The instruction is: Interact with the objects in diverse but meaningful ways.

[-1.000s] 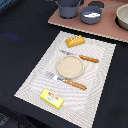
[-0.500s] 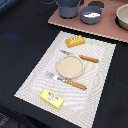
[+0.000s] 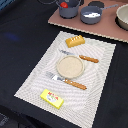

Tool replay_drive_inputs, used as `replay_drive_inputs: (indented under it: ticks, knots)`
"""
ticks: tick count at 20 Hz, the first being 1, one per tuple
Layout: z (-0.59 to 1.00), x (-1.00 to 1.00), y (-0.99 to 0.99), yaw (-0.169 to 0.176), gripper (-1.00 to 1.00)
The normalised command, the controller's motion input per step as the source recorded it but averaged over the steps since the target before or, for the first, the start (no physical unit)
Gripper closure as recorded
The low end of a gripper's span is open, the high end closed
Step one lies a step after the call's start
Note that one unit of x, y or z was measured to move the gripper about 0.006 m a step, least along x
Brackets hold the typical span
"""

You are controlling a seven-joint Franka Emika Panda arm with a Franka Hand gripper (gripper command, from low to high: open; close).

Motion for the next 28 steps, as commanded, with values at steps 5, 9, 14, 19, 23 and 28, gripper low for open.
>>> replay_drive_inputs:
  ticks: [5,9,14,19,23,28]
  knots:
    - [0.28,0.63,-0.10,-0.070,-1.00]
    - [0.23,0.73,-0.12,-0.097,-1.00]
    - [0.06,0.56,-0.15,-0.088,-1.00]
    - [-0.16,0.15,-0.14,-0.007,-1.00]
    - [-0.22,0.01,-0.12,0.002,-1.00]
    - [-0.26,0.00,-0.06,0.009,-1.00]
